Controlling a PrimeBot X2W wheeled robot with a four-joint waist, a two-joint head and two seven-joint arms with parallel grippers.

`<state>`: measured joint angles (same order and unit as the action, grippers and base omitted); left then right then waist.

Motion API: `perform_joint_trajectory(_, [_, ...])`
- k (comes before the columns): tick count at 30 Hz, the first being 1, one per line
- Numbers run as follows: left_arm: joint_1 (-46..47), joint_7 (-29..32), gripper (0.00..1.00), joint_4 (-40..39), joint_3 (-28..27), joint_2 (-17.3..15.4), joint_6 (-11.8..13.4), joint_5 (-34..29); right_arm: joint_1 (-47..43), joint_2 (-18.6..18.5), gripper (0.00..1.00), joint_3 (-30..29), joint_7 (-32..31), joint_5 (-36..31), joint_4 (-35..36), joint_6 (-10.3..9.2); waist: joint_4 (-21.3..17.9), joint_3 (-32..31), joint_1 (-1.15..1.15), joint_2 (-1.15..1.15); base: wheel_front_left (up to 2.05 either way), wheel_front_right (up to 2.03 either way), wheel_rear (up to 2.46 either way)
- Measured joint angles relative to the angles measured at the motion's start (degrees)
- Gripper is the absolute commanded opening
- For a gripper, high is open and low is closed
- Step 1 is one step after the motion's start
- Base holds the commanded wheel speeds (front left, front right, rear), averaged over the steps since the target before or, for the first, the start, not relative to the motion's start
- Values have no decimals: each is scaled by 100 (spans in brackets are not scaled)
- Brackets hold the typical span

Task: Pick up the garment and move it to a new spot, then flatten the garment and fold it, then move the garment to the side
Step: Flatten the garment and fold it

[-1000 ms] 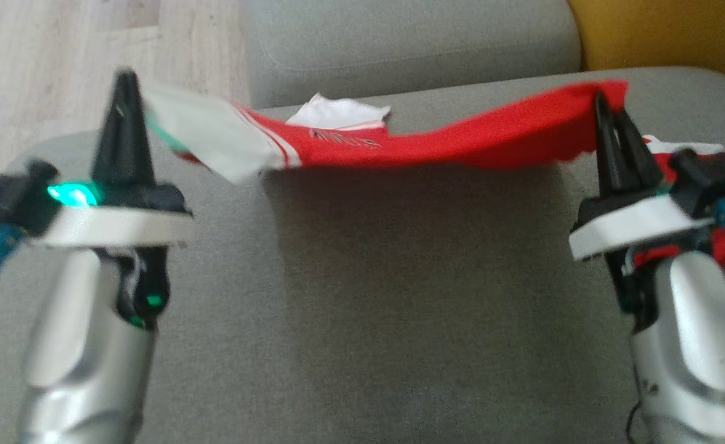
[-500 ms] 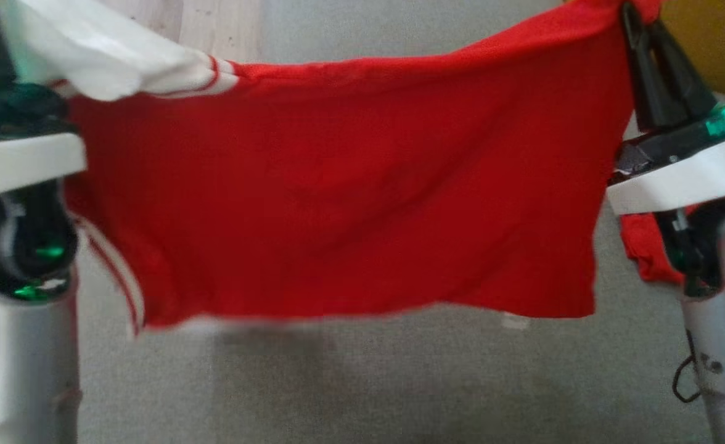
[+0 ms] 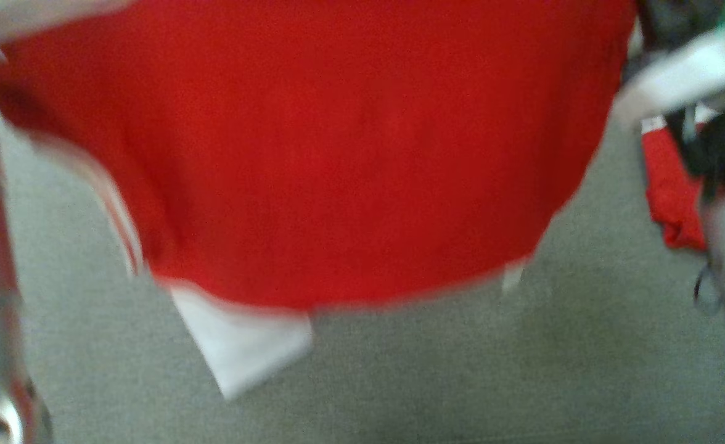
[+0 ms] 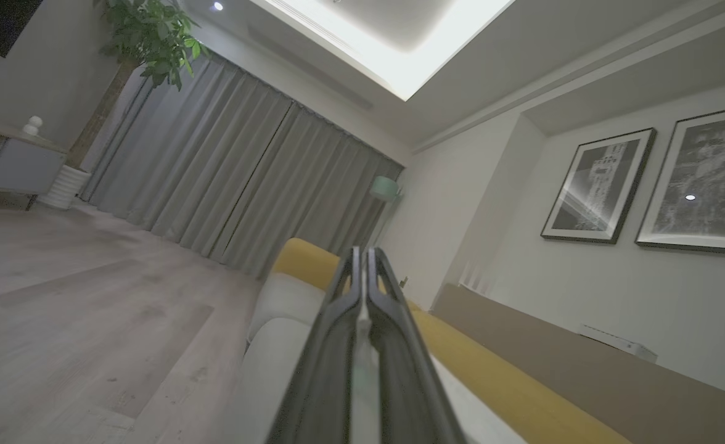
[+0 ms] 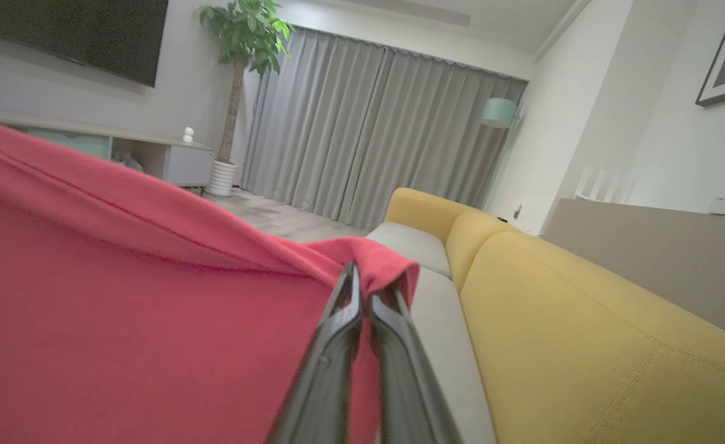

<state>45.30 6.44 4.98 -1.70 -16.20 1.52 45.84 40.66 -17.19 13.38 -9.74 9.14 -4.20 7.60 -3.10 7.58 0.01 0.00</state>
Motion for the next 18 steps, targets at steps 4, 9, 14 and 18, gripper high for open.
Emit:
perform_joint_trajectory(4, [1499,-56,0,1259,81,-220,-36,-287,1748,-27,0,346,358,-69,-1302,0,-20,590,1,0,0,0,0])
perform_joint_trajectory(9, [3265,-697,0,2531,208,-307,-177,-690,3688,278,0,38,1157,-514,-2981,0,7,1284,3,0,0,0,0])
perform_joint_trajectory(14, [3903,-1318,0,3407,417,-271,-593,-884,4347,770,0,-580,2016,-960,-4178,0,149,1574,3,-1,0,0,0])
perform_joint_trajectory(18, [3812,-1411,0,3896,709,-267,-767,-912,4237,782,0,-566,2256,-1296,-4921,0,274,1490,-1,0,0,0,0])
